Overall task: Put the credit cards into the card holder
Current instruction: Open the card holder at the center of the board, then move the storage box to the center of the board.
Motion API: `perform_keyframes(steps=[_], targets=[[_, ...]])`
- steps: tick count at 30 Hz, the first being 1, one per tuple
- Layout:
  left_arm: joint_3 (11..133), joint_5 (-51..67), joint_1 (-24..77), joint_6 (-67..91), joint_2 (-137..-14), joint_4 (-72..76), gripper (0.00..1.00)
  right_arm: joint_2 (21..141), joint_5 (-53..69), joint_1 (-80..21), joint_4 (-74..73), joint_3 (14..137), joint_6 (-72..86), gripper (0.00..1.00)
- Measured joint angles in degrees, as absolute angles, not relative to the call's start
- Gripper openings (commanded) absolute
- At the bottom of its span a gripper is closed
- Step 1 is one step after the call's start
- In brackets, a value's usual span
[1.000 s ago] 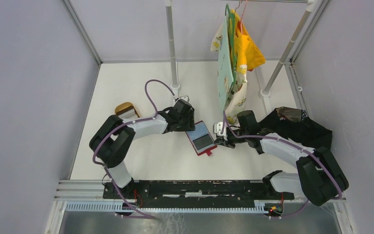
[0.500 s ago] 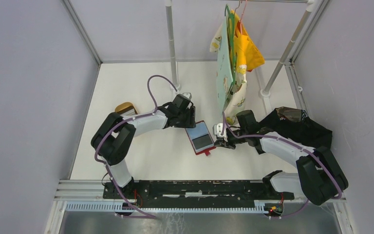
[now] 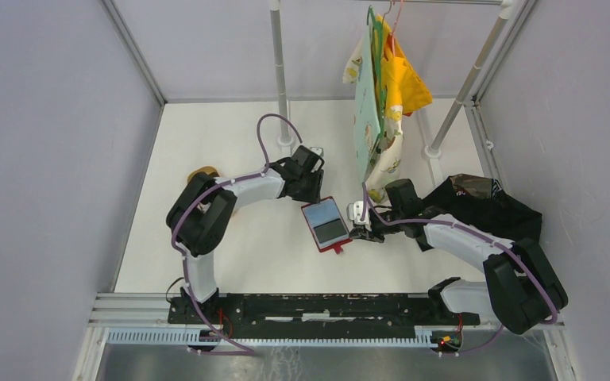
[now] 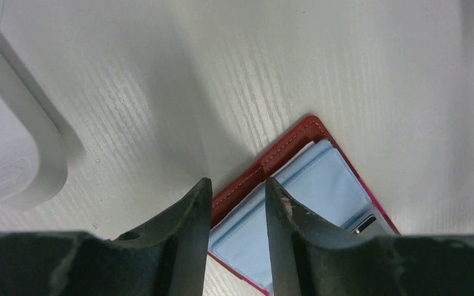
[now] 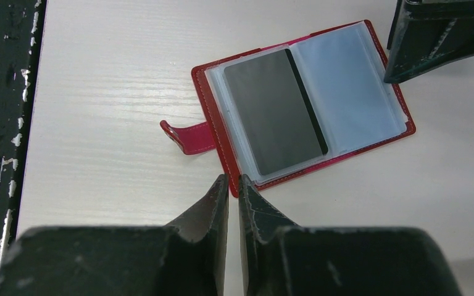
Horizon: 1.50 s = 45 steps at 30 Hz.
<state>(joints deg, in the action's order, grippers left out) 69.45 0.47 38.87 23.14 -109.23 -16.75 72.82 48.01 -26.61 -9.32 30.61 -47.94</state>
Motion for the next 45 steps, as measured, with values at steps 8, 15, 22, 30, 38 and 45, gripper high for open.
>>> perform_keyframes(steps=[8, 15, 22, 30, 38, 45], targets=[[63.94, 4.36, 38.81, 23.99, -105.54, -15.18, 0.43, 72.82, 48.69, -26.61, -10.35, 30.7, -48.56, 0.16], [52.18, 6.44, 41.58, 29.69, -96.49, -12.6, 0.44, 72.97, 51.27, -27.38, -13.5, 30.94, -53.23, 0.18], [47.24, 4.19, 50.43, 36.47, -93.14, -8.54, 0.44, 73.56, 52.62, -34.24, -21.23, 31.29, -66.39, 0.18], [45.58, -3.44, 53.74, 40.91, -89.78, -7.97, 0.44, 73.12, 47.99, -40.91, -25.78, 30.5, -77.87, 0.1], [42.52, -12.05, 54.52, 41.85, -77.34, -7.99, 0.44, 74.72, 41.5, -43.13, -28.6, 30.5, -82.85, 0.06], [39.44, -17.28, 54.68, 41.85, -67.31, -8.58, 0.44, 75.31, 39.24, -43.9, -27.66, 30.85, -81.62, 0.05]])
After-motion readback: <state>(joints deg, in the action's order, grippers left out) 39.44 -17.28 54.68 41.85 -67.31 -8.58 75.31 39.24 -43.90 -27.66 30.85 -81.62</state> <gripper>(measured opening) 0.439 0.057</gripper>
